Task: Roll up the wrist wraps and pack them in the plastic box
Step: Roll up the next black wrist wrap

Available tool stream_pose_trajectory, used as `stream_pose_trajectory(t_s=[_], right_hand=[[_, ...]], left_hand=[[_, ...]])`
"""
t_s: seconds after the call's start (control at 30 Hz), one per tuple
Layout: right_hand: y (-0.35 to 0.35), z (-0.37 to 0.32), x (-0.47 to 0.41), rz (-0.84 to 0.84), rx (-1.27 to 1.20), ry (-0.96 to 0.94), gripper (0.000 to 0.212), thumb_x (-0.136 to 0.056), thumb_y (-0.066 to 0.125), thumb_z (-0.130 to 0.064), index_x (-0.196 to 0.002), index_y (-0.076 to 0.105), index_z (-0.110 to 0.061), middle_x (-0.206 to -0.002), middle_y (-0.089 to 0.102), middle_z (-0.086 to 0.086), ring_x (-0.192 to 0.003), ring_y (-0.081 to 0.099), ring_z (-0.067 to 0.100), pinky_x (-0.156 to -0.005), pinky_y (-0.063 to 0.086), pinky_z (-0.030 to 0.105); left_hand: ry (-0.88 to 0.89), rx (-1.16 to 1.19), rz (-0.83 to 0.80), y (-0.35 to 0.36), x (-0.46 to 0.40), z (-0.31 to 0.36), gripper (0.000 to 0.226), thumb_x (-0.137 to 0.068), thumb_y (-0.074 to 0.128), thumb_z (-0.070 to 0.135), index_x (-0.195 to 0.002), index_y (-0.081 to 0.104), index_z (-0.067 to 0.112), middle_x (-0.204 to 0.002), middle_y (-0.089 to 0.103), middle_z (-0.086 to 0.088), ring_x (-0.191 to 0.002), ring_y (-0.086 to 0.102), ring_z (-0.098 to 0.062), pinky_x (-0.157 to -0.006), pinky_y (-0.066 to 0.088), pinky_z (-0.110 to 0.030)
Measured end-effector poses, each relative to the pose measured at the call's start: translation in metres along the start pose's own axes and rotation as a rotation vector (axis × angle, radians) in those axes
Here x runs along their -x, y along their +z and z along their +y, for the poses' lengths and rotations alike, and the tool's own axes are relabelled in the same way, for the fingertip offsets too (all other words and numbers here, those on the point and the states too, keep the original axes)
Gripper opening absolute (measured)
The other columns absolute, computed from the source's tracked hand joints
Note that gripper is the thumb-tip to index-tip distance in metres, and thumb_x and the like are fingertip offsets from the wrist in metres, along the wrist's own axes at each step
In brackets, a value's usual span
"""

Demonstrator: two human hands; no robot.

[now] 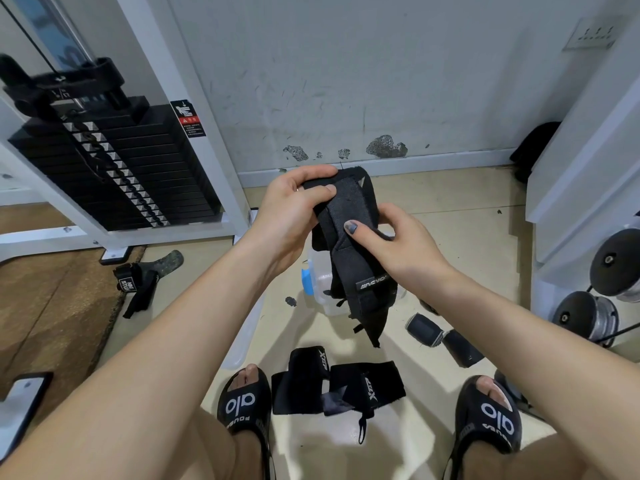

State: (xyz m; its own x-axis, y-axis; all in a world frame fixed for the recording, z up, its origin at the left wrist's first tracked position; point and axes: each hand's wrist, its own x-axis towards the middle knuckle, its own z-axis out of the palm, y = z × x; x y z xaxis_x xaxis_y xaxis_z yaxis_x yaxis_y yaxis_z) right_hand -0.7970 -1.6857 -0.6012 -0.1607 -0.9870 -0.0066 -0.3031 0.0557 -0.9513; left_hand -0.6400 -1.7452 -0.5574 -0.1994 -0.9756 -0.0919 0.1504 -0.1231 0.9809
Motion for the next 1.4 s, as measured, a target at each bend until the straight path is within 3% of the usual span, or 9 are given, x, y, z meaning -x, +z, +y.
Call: stream_pose_trajectory(t_s=[0.17, 0.37, 0.5, 0.73, 0.9, 1.03, 1.13, 1.23, 1.4], right_hand=[[-0.002, -0.001, -0.002, -0.062, -0.169, 0.067, 0.018, -0.090, 0.079, -0.025, -0.098, 0.069, -0.012, -0.097, 0.079, 0.006, -0.095, 0.075, 0.025, -0.095, 0.057, 0.053], [-0.006, -0.008, 0.000, -0.124, -0.313, 0.126, 0.008, -0.094, 0.074, -0.014, -0.096, 0.070, -0.007, -0.092, 0.079, 0.009, -0.079, 0.075, 0.015, -0.069, 0.059, 0.025], [-0.005, -0.013, 0.004, -0.120, -0.367, 0.116, 0.012, -0.096, 0.071, -0.013, -0.101, 0.072, -0.002, -0.093, 0.079, 0.014, -0.077, 0.074, 0.016, -0.067, 0.058, 0.024], [-0.010, -0.021, 0.005, -0.152, -0.388, 0.117, 0.024, -0.098, 0.068, -0.015, -0.109, 0.069, 0.007, -0.087, 0.078, 0.007, -0.076, 0.074, 0.012, -0.064, 0.055, 0.019], [-0.009, -0.022, 0.006, -0.159, -0.368, 0.130, 0.020, -0.098, 0.067, -0.015, -0.101, 0.068, 0.005, -0.074, 0.075, -0.001, -0.068, 0.071, 0.006, -0.059, 0.053, 0.016], [-0.010, -0.024, 0.006, -0.144, -0.390, 0.117, 0.016, -0.099, 0.065, -0.013, -0.097, 0.069, 0.002, -0.072, 0.074, -0.001, -0.065, 0.071, 0.006, -0.058, 0.052, 0.016], [-0.014, -0.026, 0.005, -0.136, -0.395, 0.114, 0.014, -0.099, 0.065, -0.013, -0.095, 0.069, -0.001, -0.074, 0.074, 0.000, -0.066, 0.069, 0.007, -0.059, 0.051, 0.016], [-0.017, -0.025, 0.002, -0.136, -0.357, 0.132, 0.021, -0.097, 0.066, -0.014, -0.104, 0.067, 0.006, -0.078, 0.073, 0.002, -0.069, 0.069, 0.010, -0.061, 0.052, 0.017], [-0.018, -0.024, -0.001, -0.119, -0.300, 0.158, 0.015, -0.096, 0.068, -0.020, -0.098, 0.068, -0.005, -0.080, 0.072, 0.001, -0.073, 0.068, 0.012, -0.063, 0.053, 0.019]], left_hand=[[0.008, 0.009, 0.027, -0.003, -0.002, 0.000, 0.024, -0.098, 0.056, -0.008, -0.110, 0.067, 0.009, -0.112, 0.065, -0.019, -0.084, 0.068, -0.019, -0.076, 0.059, -0.026], [0.001, 0.046, 0.029, 0.002, -0.001, -0.006, 0.022, -0.102, 0.053, -0.001, -0.108, 0.069, 0.013, -0.108, 0.064, -0.014, -0.088, 0.064, -0.019, -0.078, 0.055, -0.029], [-0.042, -0.063, -0.040, 0.008, 0.006, -0.008, 0.018, -0.103, 0.060, 0.015, -0.117, 0.072, 0.018, -0.099, 0.069, 0.001, -0.084, 0.067, -0.010, -0.069, 0.054, -0.023], [0.078, -0.118, 0.031, 0.009, 0.007, -0.014, 0.027, -0.101, 0.060, 0.003, -0.123, 0.064, 0.018, -0.086, 0.071, -0.006, -0.070, 0.066, -0.017, -0.053, 0.050, -0.023], [0.152, -0.248, 0.057, 0.009, 0.005, -0.020, 0.024, -0.105, 0.051, 0.012, -0.106, 0.068, 0.029, -0.091, 0.071, -0.007, -0.081, 0.067, -0.022, -0.070, 0.053, -0.037], [0.040, -0.206, 0.000, 0.015, 0.007, -0.013, 0.033, -0.102, 0.047, 0.006, -0.091, 0.073, 0.023, -0.090, 0.070, -0.001, -0.073, 0.060, -0.020, -0.054, 0.045, -0.027], [-0.007, -0.109, -0.059, 0.015, 0.005, -0.008, 0.030, -0.099, 0.050, -0.005, -0.099, 0.073, 0.014, -0.098, 0.071, -0.004, -0.079, 0.067, -0.013, -0.066, 0.054, -0.023], [-0.024, -0.093, -0.070, 0.012, 0.003, -0.007, 0.036, -0.099, 0.044, -0.010, -0.108, 0.071, 0.011, -0.097, 0.071, -0.006, -0.075, 0.069, -0.011, -0.062, 0.054, -0.022], [-0.076, 0.017, -0.094, 0.014, 0.002, -0.006, 0.040, -0.094, 0.042, -0.016, -0.116, 0.068, 0.005, -0.095, 0.072, -0.013, -0.074, 0.071, -0.014, -0.067, 0.058, -0.023]])
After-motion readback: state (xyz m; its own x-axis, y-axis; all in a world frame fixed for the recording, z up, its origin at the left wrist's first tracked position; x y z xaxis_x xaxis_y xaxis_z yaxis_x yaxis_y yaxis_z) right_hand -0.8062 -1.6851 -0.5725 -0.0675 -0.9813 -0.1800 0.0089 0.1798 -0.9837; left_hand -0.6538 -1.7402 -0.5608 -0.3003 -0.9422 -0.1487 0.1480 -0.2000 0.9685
